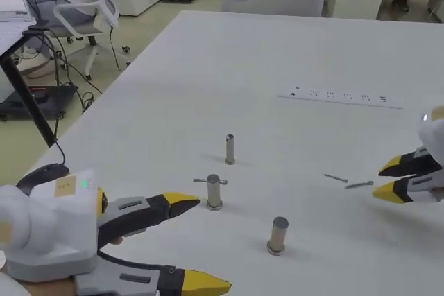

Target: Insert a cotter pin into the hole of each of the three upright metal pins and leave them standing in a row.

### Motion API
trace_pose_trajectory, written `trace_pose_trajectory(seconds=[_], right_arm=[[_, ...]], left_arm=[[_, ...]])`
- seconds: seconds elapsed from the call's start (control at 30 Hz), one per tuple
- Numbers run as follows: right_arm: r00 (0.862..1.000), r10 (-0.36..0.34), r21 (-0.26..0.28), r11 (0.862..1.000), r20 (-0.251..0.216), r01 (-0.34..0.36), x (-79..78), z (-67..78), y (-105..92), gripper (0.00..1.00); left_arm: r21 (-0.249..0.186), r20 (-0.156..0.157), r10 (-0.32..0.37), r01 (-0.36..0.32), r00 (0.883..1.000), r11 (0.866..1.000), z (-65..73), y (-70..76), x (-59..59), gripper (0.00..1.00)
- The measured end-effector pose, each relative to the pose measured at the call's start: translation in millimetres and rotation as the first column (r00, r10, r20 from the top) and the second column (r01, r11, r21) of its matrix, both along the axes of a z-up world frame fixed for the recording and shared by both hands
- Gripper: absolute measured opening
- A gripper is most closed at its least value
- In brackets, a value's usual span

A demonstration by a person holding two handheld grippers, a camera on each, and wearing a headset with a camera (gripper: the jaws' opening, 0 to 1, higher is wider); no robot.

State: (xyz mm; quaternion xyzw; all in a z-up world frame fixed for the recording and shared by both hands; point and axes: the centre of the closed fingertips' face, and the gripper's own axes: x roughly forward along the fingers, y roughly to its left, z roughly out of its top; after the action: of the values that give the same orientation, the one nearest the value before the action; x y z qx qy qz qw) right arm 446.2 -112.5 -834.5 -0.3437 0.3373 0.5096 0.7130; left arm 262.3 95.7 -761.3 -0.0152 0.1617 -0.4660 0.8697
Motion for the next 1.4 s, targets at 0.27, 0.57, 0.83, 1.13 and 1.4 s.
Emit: trace_pose_trajectory(seconds=[0.27,0.57,0.83,1.13,1.4], right_arm=[[0.993,0.112,-0.081,0.990,-0.024,-0.114,5.1,-10.8,3.9,0.24],[0.980,0.185,-0.117,0.974,-0.071,-0.192,11.7,-20.2,9.1,0.18],[0.961,0.251,-0.148,0.952,-0.117,-0.266,11.6,-24.2,9.7,0.14],[0.945,0.272,-0.187,0.934,-0.180,-0.304,11.7,-26.1,9.2,0.10],[0.945,0.293,-0.213,0.924,-0.144,-0.319,6.4,-26.7,6.9,0.06]], left_arm=[[0.008,-0.004,0.018,-0.018,1.000,1.000,0.8,7.7,0.5,0.73],[0.015,-0.008,0.033,-0.033,0.999,0.999,2.2,13.6,0.4,0.73],[0.021,-0.012,0.042,-0.042,0.999,0.999,2.3,18.6,0.2,0.73],[0.025,-0.007,0.041,-0.041,0.999,0.999,5.0,17.9,1.5,0.73],[0.019,-0.005,0.045,-0.045,0.999,0.999,6.5,18.3,1.8,0.73]])
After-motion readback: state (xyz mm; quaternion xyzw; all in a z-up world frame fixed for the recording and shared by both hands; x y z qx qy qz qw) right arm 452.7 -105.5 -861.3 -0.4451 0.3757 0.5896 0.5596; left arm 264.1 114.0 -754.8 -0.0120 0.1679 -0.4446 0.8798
